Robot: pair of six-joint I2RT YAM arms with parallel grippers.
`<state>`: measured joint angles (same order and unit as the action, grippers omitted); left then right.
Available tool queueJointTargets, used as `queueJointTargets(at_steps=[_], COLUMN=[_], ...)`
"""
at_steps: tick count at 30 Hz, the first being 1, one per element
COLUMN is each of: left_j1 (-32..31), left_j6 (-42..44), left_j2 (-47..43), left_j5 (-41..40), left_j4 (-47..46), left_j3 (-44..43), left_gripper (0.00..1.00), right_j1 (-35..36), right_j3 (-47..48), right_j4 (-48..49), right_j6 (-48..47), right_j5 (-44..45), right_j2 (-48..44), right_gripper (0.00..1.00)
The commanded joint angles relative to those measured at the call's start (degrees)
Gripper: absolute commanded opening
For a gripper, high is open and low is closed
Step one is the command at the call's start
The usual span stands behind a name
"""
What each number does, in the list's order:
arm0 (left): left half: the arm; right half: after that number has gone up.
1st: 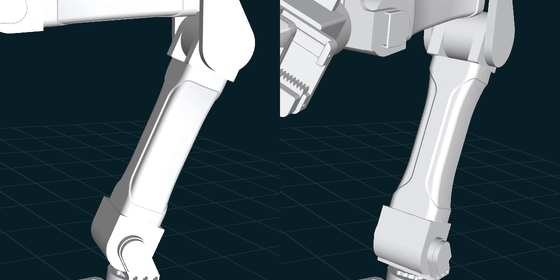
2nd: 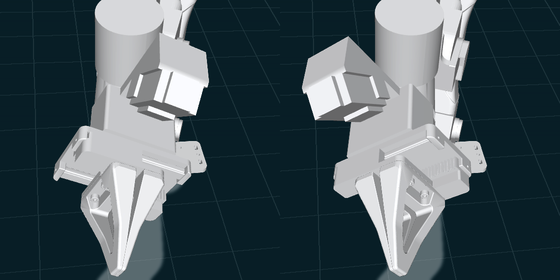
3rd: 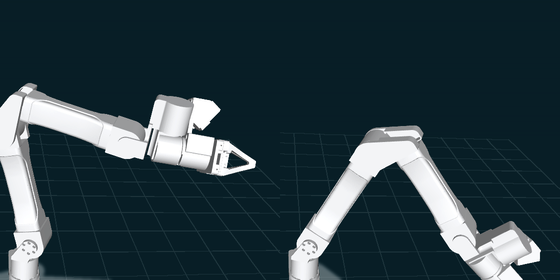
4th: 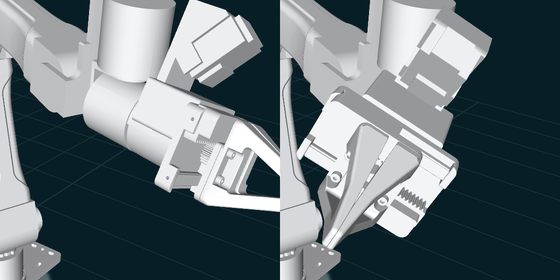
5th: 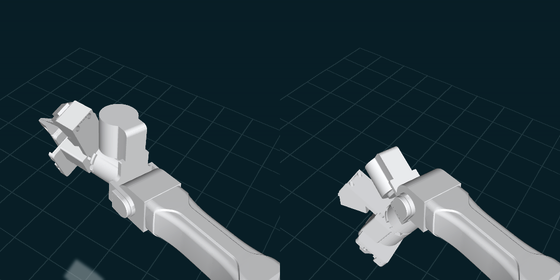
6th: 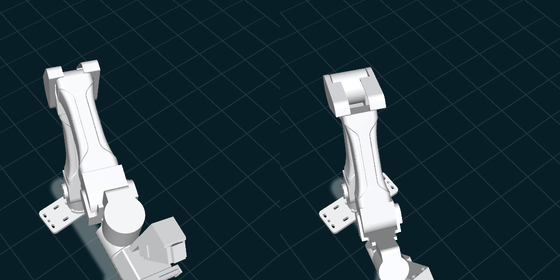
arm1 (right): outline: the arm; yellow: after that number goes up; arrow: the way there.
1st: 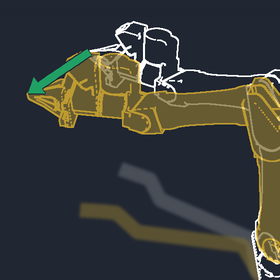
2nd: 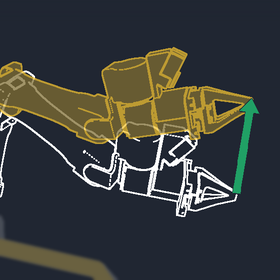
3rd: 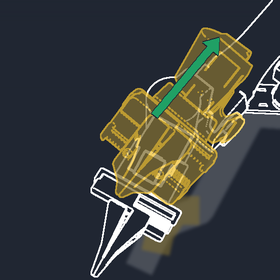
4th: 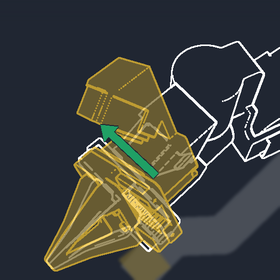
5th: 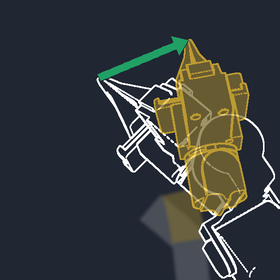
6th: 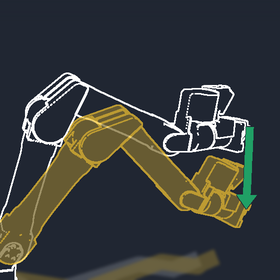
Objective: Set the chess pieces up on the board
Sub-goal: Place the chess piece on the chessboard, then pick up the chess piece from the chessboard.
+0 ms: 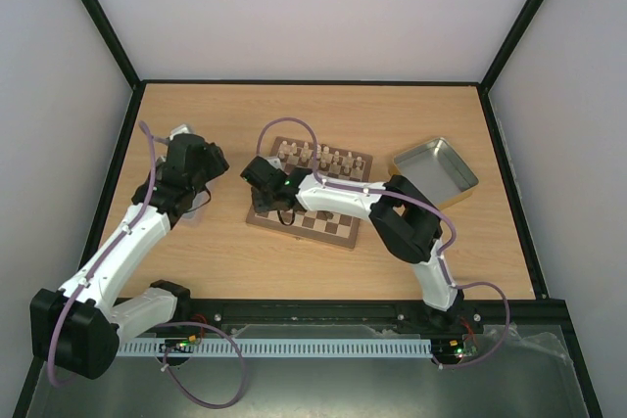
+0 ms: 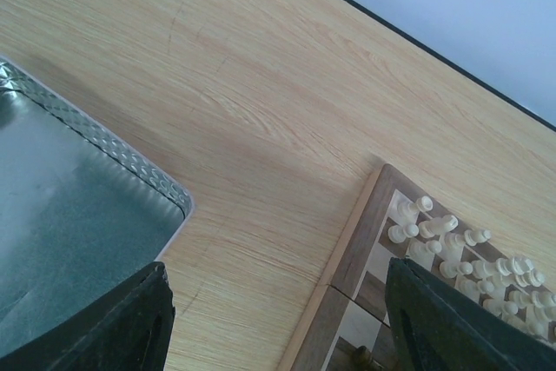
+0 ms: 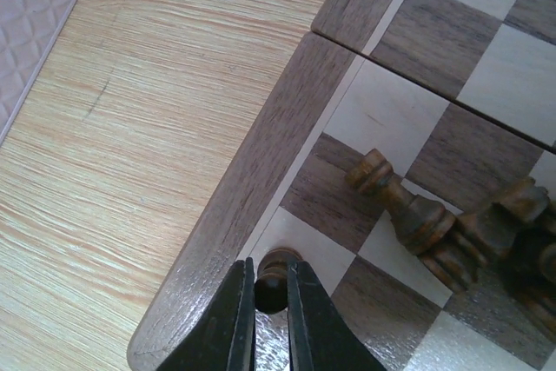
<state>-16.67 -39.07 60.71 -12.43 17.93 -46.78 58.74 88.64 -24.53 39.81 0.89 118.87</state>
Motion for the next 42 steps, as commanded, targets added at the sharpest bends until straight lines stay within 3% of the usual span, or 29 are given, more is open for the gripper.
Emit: queueJointTargets(at_steps=[1,5,10,18,27,42], left_j1=[0.4,0.5,0.5,0.3,-1.7,-2.5], left_j6=[0.3,0.4,3.1,4.3,4.9,4.1], left_j2=[-0.5,-0.5,-0.7,-0.9,0.9,4.6], left_j5=[-0.1,-0.1,5.2,13.1,23.3,25.4], left_j4=[-0.4,0.0,-1.6,-4.3,-9.9,-11.2], left_j3=[0.7,0.3,-0.1,0.0,0.4,-1.2], left_gripper=[0.69,0.69,0.70,0.72,0.73,0.75], right_j1=[0.3,0.3,0.3,-1.3,-7.2,-9.7], right_j3=[1.7,1.8,1.5,-12.3,-31.6,-32.7], right_j4=[-2.4,-1.4,0.1,2.0,3.1,1.8], right_j6=[-0.5,-0.7,-0.5,2.2,2.7,-7.9], right_j5=[2.1,-0.1,1.3,6.2,4.7,-1.9], right_j2=[1.3,-0.3,-5.2,-17.4,-30.6,-25.2], right_gripper=[0.09,0.23,0.31,0.33,0.34,0.35])
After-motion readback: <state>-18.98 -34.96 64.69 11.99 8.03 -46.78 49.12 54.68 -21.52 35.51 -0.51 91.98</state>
